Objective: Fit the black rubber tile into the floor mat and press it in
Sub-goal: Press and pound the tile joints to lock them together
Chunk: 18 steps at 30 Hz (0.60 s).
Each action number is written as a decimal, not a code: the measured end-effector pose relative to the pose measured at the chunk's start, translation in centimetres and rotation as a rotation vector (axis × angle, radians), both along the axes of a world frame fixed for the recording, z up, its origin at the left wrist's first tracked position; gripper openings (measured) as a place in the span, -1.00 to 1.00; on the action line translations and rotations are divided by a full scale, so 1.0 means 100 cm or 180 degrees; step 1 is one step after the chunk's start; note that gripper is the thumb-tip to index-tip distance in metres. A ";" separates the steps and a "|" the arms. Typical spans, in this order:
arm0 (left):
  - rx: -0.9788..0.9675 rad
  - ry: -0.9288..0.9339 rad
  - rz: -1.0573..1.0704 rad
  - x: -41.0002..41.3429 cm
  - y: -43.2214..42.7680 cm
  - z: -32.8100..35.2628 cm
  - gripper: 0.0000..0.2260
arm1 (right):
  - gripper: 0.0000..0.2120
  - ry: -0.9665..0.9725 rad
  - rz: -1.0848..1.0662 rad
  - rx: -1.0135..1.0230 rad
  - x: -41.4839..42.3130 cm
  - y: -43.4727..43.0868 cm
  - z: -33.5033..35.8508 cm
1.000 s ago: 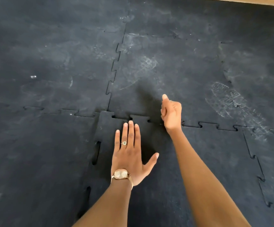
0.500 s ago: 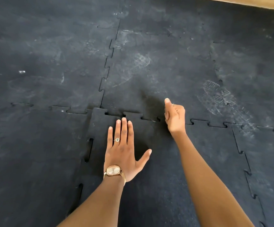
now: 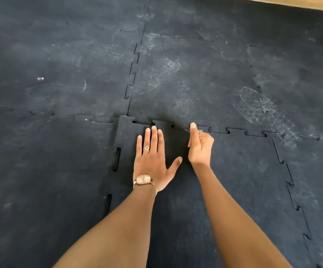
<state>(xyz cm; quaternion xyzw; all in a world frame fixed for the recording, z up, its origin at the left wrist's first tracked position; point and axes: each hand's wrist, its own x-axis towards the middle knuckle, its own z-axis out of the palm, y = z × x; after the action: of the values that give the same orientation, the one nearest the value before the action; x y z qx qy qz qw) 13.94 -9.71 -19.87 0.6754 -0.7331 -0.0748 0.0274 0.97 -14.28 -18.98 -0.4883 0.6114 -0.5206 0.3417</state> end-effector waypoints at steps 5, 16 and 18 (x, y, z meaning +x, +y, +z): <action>-0.0101 0.0853 0.0136 0.021 -0.012 0.028 -0.49 | -0.41 0.0034 -0.0010 -0.0030 -0.001 0.000 0.000; -0.0348 -0.0090 0.0057 0.074 0.041 -0.009 -0.37 | -0.40 -0.0324 -0.0133 0.0280 -0.004 -0.010 -0.007; -0.0280 -0.0052 0.0079 0.074 0.039 -0.013 -0.37 | -0.41 -0.0682 -0.0078 0.0412 -0.001 -0.016 0.006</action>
<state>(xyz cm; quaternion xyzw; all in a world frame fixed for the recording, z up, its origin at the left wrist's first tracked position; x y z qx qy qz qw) 21.39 -5.78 -21.19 0.6832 -0.7274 -0.0367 0.0520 0.89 -15.89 -18.40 -0.3993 0.6097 -0.5333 0.4294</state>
